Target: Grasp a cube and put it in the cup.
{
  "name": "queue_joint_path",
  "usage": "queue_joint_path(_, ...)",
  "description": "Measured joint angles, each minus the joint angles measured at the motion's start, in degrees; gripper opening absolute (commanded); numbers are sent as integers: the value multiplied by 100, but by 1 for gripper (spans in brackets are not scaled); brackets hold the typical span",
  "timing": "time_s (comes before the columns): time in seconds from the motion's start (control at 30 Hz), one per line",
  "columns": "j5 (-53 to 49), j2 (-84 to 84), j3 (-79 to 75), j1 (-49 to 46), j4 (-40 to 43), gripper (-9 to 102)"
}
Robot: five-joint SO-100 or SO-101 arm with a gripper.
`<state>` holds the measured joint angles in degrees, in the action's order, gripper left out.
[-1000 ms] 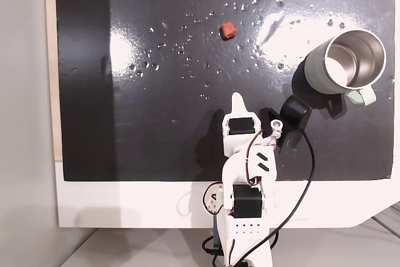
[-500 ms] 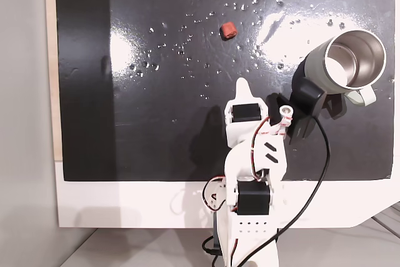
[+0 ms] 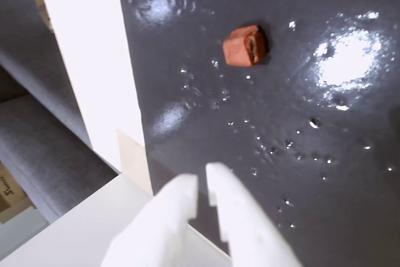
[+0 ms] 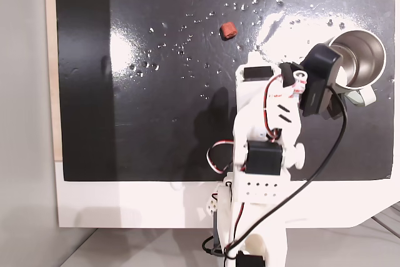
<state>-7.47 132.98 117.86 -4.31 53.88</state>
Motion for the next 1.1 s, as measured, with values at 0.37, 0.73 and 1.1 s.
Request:
queue_joint_path(0.37,-9,-1995,-1679,44,615,0)
queue_joint_path(0.73,-9,-3542,-2795,141,1125,0)
queue_joint_path(1.1,202,-4570,-3929,264,1696,0)
